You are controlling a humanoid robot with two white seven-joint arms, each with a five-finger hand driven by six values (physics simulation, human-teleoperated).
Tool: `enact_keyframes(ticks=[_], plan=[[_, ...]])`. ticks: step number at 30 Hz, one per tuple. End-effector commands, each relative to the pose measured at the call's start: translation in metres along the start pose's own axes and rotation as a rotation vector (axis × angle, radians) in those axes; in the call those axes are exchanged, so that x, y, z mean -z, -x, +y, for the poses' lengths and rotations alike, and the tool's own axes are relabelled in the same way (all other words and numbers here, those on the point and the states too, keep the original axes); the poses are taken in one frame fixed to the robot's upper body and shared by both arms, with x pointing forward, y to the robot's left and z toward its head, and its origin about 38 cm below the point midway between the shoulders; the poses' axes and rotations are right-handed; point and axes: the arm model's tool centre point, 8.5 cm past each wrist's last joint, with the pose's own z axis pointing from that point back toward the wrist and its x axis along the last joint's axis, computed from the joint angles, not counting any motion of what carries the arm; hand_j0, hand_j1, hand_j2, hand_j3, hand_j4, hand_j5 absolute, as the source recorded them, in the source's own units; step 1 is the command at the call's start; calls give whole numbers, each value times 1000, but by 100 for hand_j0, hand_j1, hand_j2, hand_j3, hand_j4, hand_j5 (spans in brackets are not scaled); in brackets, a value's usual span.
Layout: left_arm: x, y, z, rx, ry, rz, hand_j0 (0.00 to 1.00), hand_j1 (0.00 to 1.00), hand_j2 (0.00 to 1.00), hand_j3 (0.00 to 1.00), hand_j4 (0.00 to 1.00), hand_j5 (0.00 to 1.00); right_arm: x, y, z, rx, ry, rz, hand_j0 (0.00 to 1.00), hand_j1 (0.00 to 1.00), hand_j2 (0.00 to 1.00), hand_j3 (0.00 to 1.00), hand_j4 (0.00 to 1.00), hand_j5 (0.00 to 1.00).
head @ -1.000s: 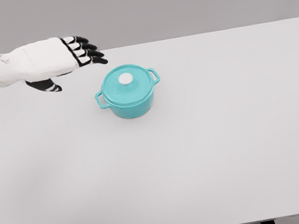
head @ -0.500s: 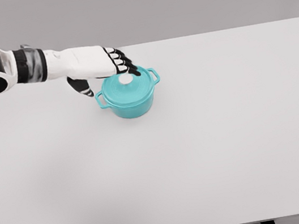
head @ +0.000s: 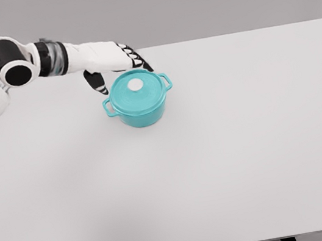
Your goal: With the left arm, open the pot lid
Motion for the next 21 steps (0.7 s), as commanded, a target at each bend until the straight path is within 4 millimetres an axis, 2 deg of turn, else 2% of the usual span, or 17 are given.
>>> enact_keyframes(ticks=[1,7,21], plan=[[10,-2,-7,-10,27,-8,87,87,87,87,87,87,0,0,0,0,0,0,100,100,100,100,100,100],[13,-6,2,5,18,-18,86,86,86,86,86,86,0,0,0,0,0,0,100,100,100,100,100,100],[25,-11,1,26,39,-20,82,82,82,82,82,82,0,0,0,0,0,0,100,100,100,100,100,100]])
